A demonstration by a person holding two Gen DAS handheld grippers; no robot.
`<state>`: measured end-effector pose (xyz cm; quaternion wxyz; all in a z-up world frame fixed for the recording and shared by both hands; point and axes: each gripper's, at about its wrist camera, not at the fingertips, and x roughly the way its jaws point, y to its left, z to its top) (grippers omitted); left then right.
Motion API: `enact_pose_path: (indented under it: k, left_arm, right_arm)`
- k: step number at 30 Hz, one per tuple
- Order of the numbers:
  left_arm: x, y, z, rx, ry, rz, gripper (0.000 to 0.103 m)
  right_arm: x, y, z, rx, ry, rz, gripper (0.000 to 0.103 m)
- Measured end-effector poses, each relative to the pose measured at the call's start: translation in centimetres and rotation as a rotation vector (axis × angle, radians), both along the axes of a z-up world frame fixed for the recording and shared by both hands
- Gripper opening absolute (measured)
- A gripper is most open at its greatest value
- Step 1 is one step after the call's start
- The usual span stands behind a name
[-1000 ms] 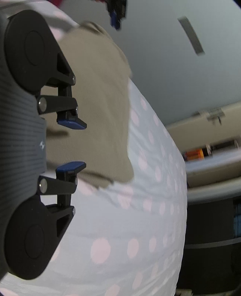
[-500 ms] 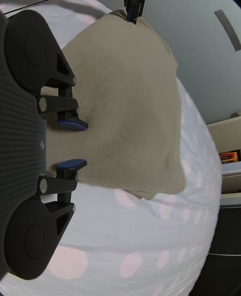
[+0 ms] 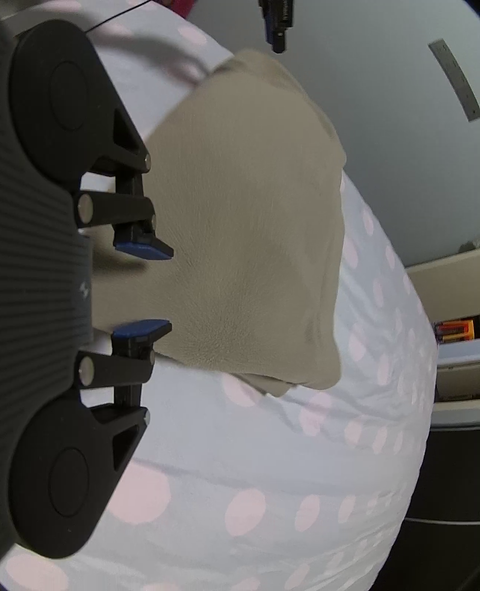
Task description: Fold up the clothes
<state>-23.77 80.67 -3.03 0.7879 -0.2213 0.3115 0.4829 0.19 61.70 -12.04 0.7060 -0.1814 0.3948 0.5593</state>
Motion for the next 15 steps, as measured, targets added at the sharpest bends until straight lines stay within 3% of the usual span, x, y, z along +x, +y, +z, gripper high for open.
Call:
enact_pose_path:
  k: [5, 8, 9, 15]
  left_arm:
    - [1.1, -8.9, 6.1, 0.063, 0.013, -0.051, 0.026]
    - [1.5, -14.7, 9.6, 0.094, -0.014, -0.070, 0.037]
    - [1.6, -16.6, 10.6, 0.103, -0.020, -0.074, 0.045]
    - [2.6, -28.3, 14.3, 0.161, -0.047, -0.093, 0.058]
  right_arm:
    - [-1.0, -4.4, 5.0, 0.027, -0.016, 0.084, 0.046]
    - [-1.6, -7.8, 8.3, 0.040, -0.038, 0.134, 0.052]
    - [-1.8, -8.9, 9.4, 0.046, -0.045, 0.149, 0.053]
    - [-3.9, -17.4, 15.1, 0.098, -0.131, 0.169, 0.064]
